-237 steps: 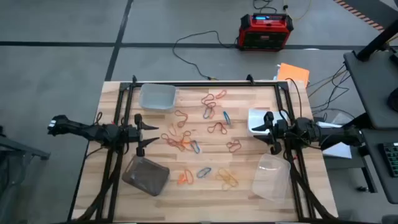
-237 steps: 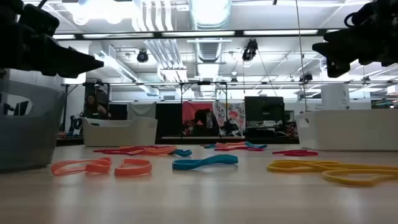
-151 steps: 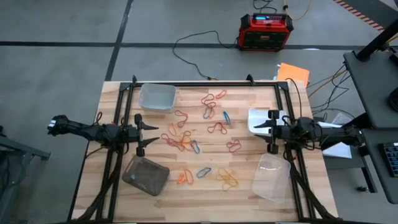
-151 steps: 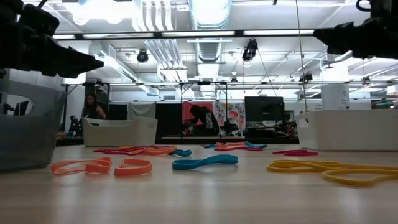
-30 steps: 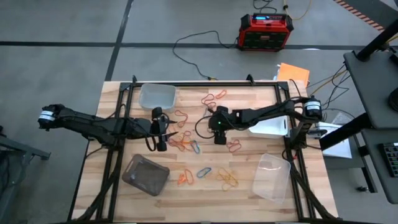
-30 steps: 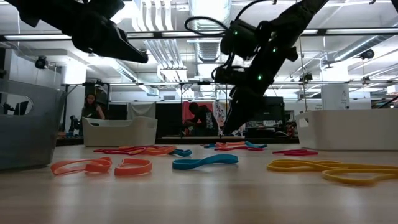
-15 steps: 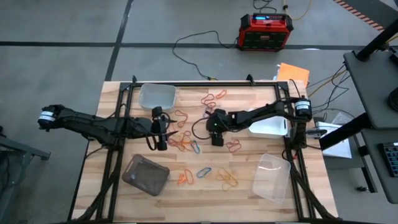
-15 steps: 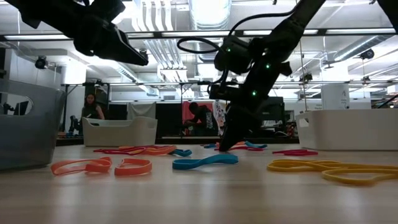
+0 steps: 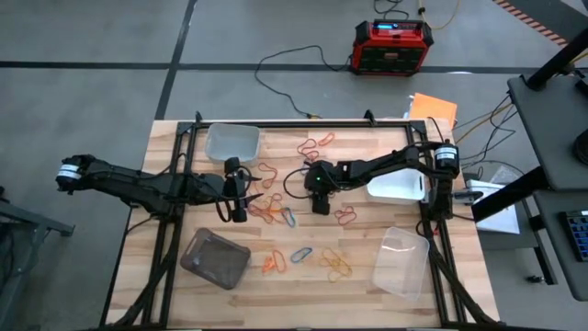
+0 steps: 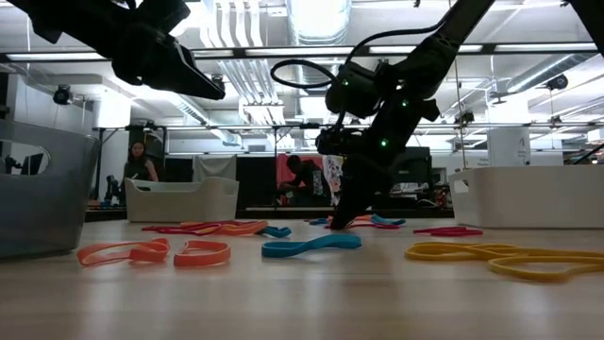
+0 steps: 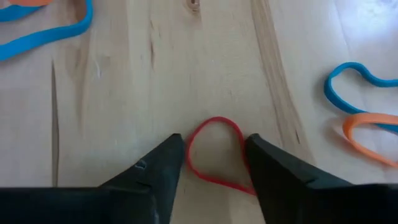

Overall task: Sort rubber bands into baskets
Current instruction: Put the red rubber band into the white bin

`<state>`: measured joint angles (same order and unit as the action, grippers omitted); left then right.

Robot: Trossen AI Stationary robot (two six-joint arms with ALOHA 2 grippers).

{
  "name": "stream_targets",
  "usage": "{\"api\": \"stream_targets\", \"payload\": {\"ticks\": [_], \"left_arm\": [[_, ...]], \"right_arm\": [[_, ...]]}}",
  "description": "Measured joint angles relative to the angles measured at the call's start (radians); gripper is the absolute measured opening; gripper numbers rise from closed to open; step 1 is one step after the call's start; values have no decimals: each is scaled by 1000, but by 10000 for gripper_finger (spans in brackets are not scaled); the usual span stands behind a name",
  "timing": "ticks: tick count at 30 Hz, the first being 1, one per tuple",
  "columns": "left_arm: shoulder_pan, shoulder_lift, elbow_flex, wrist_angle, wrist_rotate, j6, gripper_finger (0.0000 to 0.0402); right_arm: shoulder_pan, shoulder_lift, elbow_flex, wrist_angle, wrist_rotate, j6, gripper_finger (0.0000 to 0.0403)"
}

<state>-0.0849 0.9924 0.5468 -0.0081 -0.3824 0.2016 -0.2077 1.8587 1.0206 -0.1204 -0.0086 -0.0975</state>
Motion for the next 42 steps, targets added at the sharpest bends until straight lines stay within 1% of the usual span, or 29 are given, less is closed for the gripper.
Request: {"api": "stream_targets", "payload": {"ticks": [11, 16, 22, 28, 32, 37, 42], "left_arm": [[0, 0, 0, 0, 0, 0, 187], [0, 0, -5, -19, 0, -16, 187], [0, -1, -40, -16, 1, -46, 187], [0, -1, -83, 78, 34, -33, 187], [0, -2, -85, 88, 41, -33, 187], [0, -2, -87, 89, 59, -50, 187], [1, -2, -112, 119, 113, -56, 180]], "right_arm": [[-2, 1, -2, -3, 12, -26, 17], [-2, 0, -3, 12, 12, -34, 9], [-1, -24, -5, 22, 8, -25, 9], [5, -66, -9, 14, 2, -18, 8], [7, -87, -18, 32, 0, -18, 8], [13, -118, -63, 129, 0, -15, 8], [16, -151, -129, 264, -20, 21, 8]]}}
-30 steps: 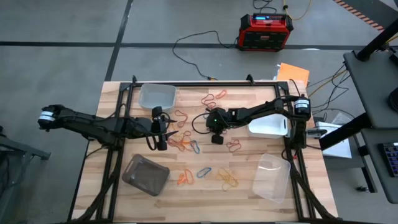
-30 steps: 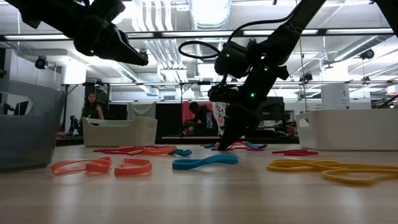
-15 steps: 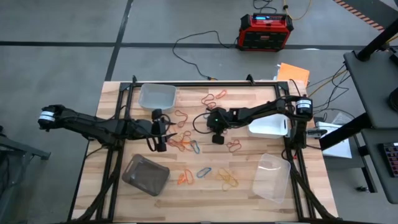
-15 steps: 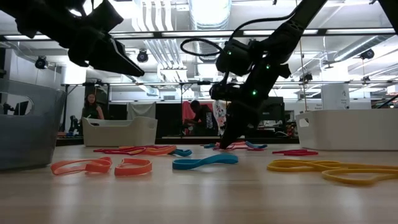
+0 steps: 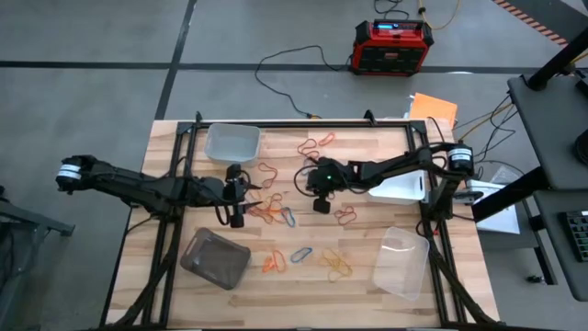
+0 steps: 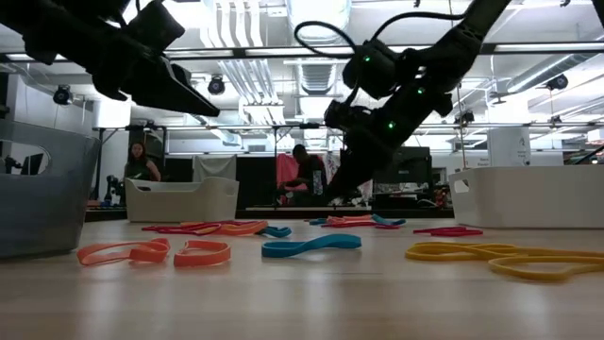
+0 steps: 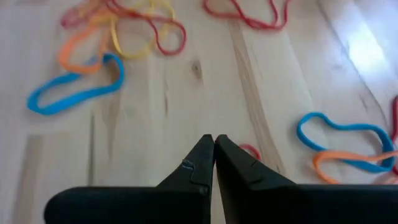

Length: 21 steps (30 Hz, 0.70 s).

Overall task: Sort rubber bands into baskets
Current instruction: Put the red rubber band into the white bin

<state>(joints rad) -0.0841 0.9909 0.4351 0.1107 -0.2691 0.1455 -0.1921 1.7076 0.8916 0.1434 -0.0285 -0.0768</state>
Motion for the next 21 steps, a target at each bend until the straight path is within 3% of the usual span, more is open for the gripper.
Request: {"api": "stream_targets", "payload": {"ticks": [5, 10, 14, 21], "left_arm": [[1, -23, -41, 19, 1, -44, 163], [-1, -65, -82, -14, 60, -212, 146], [-2, -89, -119, -32, 174, -300, 134], [-2, -87, -123, -62, 193, -354, 117]], "right_arm": [[2, -36, -51, 149, 0, 5, 8], [2, -51, -52, 238, -1, -48, 8], [2, -65, -51, 258, -7, -78, 8], [2, -105, -51, 257, -9, -82, 8]]}}
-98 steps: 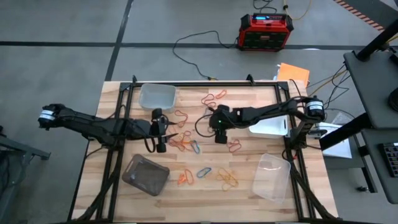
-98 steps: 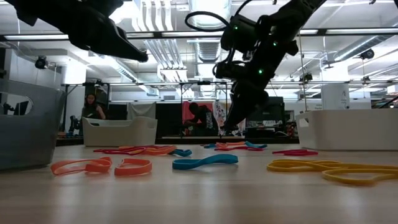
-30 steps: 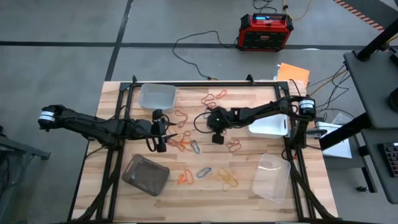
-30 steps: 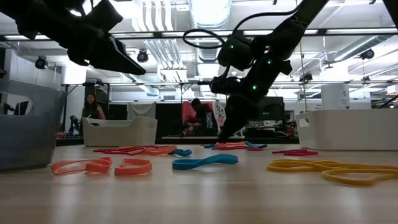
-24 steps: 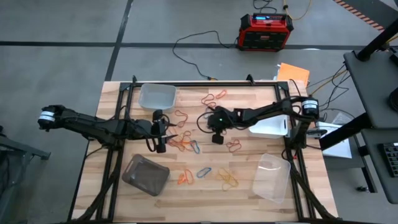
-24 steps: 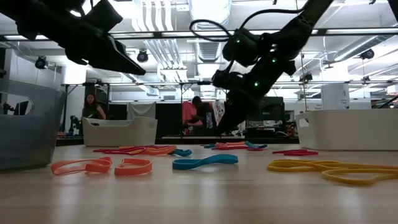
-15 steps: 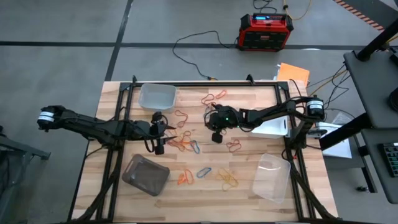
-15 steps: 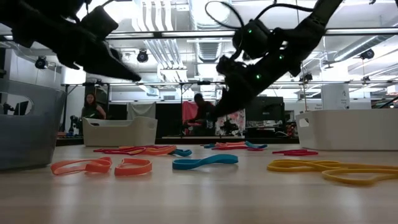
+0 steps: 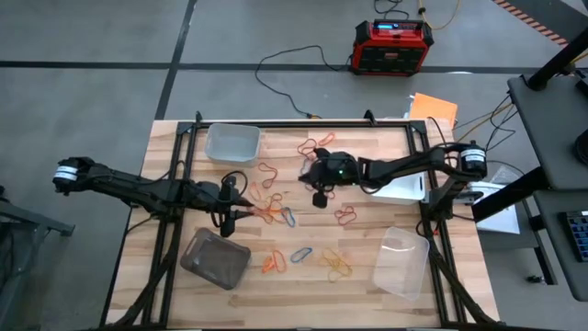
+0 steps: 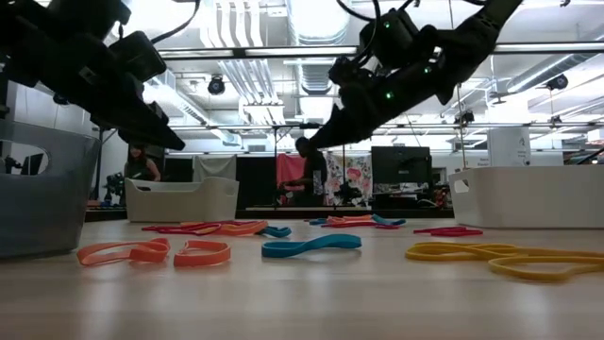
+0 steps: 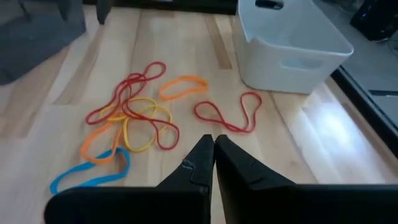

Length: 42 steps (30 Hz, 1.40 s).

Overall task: Sort rubber bands into baskets
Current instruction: Put the red rubber band into the white bin

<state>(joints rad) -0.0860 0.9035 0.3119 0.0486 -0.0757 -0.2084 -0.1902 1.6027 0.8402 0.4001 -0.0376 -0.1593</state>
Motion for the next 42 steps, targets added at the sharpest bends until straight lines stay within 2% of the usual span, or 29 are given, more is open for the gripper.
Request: {"api": "stream_targets", "payload": {"ticks": [15, 32, 42], "left_arm": [[0, 0, 0, -43, 10, -18, 113], [3, 0, 0, 9, -22, 117, 113], [15, 4, 1, 93, -49, 305, 113]], "right_arm": [[3, -72, -7, -1, 0, 8, 8], [52, -90, -10, -8, 11, 55, 9], [72, -96, -11, -224, 64, 226, 9]]}}
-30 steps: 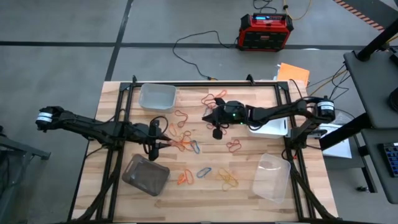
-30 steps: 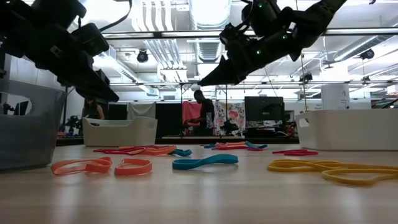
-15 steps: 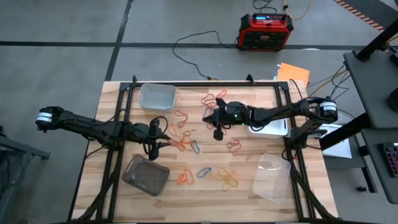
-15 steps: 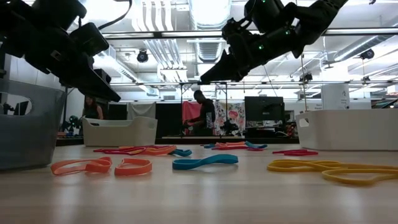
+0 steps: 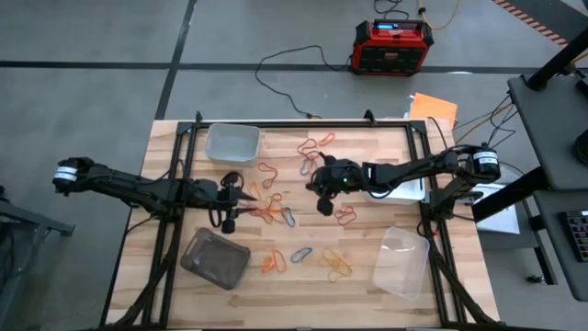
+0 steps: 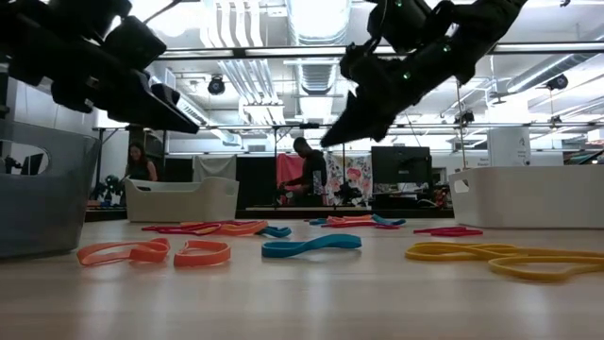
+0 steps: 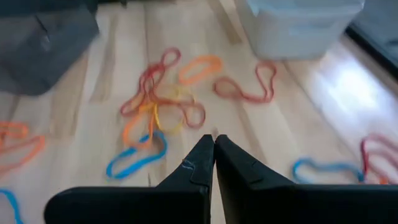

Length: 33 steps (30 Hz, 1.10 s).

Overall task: Sort rubber bands into baskets
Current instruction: Put the red rubber band into the white bin

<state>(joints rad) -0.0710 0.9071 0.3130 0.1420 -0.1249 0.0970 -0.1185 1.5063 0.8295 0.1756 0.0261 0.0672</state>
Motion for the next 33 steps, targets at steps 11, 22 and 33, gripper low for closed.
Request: {"api": "stream_targets", "payload": {"ticks": [11, 22, 33], "left_arm": [[17, 4, 0, 46, -1, 106, 113], [29, 4, 0, 51, -25, 128, 113], [69, 4, 0, 97, -24, 183, 113]], "right_arm": [[-4, 0, 0, -155, 83, 38, 9], [-6, 0, 0, -223, 234, 58, 48], [-6, 119, 5, -80, 230, 1, 166]]}}
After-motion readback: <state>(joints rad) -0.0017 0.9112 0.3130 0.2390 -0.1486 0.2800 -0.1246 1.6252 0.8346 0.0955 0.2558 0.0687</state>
